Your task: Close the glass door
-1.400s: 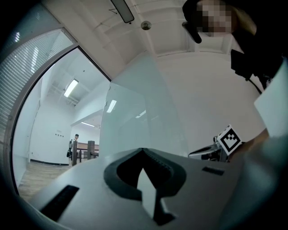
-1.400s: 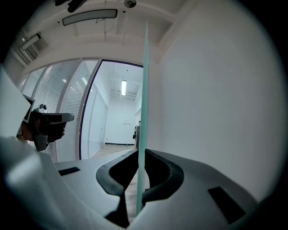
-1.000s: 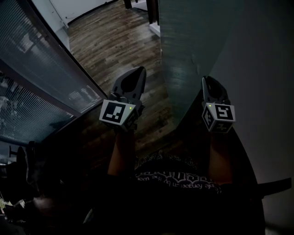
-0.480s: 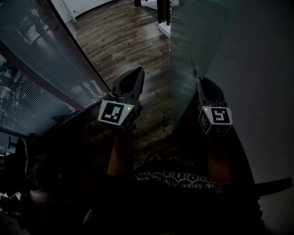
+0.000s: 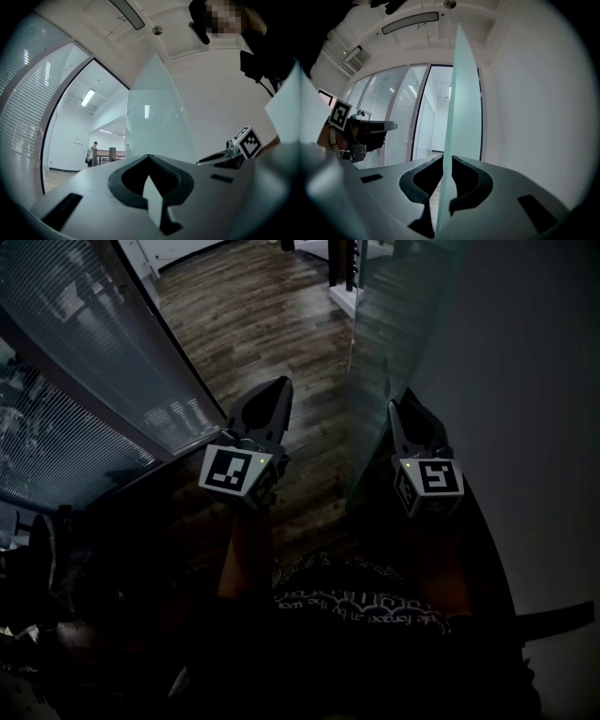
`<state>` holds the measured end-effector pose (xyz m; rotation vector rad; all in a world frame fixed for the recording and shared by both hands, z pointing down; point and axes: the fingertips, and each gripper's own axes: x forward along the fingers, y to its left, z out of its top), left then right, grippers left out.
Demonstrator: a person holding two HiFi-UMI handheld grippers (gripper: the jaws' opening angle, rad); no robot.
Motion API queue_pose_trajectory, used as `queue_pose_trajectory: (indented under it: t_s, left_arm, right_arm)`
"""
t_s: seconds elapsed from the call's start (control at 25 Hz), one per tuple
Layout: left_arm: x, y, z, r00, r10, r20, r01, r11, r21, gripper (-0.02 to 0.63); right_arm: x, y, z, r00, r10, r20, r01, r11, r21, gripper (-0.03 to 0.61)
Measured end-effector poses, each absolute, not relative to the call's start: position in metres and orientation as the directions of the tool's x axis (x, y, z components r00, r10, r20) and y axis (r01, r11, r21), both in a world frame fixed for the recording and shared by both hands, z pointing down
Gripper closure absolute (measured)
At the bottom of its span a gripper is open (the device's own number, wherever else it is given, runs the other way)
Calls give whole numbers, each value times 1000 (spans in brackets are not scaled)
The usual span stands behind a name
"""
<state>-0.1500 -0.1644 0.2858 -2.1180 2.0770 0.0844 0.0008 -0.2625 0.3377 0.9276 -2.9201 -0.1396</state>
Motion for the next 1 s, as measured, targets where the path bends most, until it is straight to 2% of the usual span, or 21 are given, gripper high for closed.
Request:
queue_pose_trajectory:
  t_s: [1.0]
  left_arm:
    - [-178, -160, 294, -122, -982, -142, -987, 134, -83, 612]
  right_arm:
    - [-55, -230, 334, -951, -306, 38, -300, 946, 121, 506]
